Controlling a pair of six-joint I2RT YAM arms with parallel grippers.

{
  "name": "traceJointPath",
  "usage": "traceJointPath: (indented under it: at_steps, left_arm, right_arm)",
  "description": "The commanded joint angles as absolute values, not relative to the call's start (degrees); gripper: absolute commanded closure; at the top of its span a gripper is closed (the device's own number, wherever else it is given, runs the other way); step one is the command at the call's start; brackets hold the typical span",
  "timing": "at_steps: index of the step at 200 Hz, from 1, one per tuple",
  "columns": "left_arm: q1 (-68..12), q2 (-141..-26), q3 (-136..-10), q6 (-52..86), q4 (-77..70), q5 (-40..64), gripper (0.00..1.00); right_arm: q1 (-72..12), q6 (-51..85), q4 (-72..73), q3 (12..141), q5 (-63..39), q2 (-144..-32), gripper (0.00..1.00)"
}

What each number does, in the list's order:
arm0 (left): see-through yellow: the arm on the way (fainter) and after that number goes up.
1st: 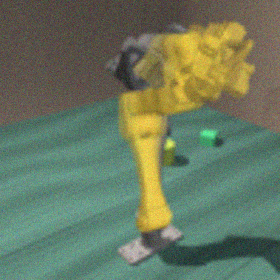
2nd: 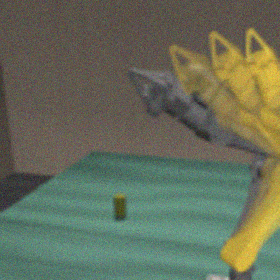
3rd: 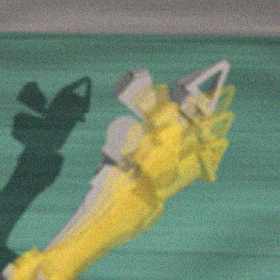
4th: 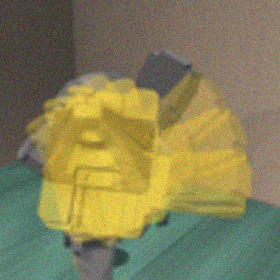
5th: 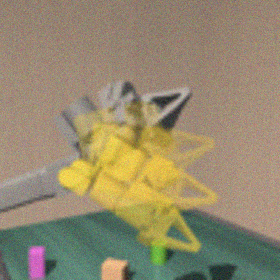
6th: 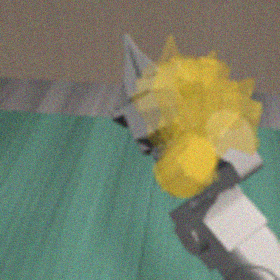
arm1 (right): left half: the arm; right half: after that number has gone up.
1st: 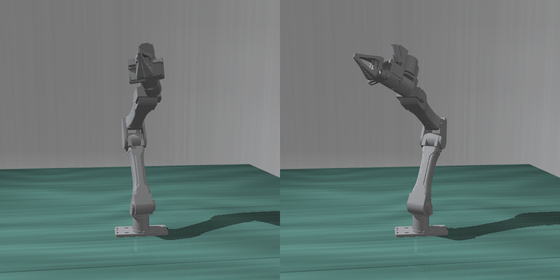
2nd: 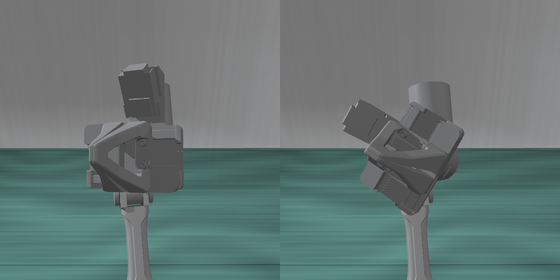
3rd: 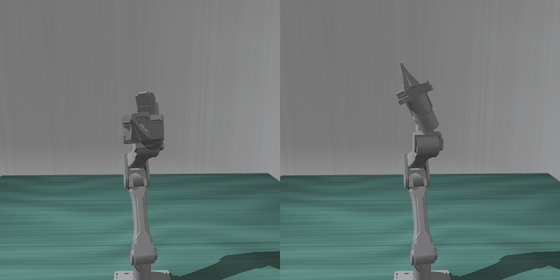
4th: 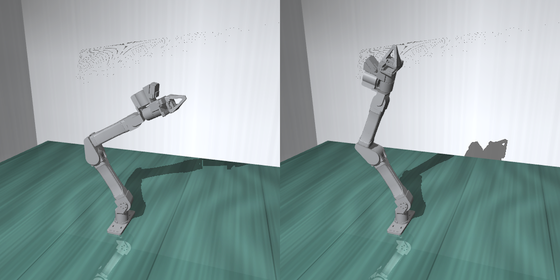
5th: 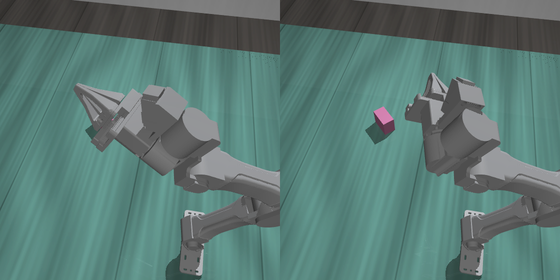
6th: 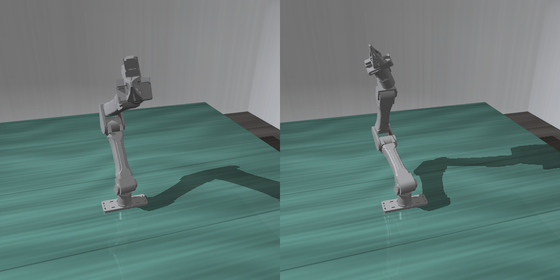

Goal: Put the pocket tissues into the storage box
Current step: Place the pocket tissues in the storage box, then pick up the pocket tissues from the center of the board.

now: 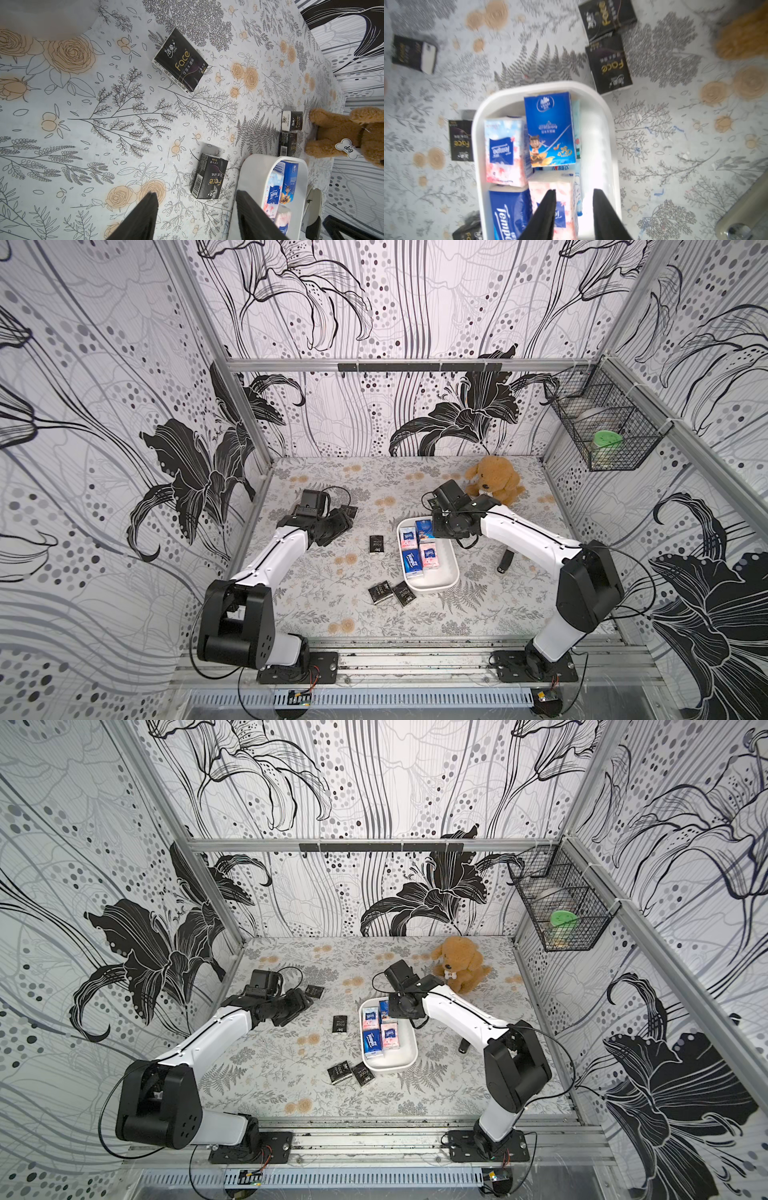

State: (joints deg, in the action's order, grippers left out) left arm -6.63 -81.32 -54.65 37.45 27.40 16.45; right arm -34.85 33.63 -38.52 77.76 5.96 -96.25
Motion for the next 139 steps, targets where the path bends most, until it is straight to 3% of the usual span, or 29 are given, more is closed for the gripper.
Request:
traceJointPath:
  at_steps: [1,32,67,139]
  left_arm:
    - [-6.33,-81.94,-56.55,37.19,26.20,17.35,0.36]
    - [-6.35,-82.60,-56.42,37.22,26.02,17.64,0.36]
    - [-6.32,-82.88,-55.92,37.06,25.63,17.49,0.36]
    - [-6.28,-82.27,-53.23,37.38,24.05,17.65,0.36]
  right_arm:
    - [-32.48,34.44,-37.05,78.93,8.81,-97.23,0.53]
    - [-30.47,35.10,-32.87,82.20,10.69,-101.83,0.29]
    - [-28.46,38.20,-31.94,90.30,9.37,-110.63,0.14]
    - [-25.58,45.59,-36.08,106.82,7.30,-126.72,0.11]
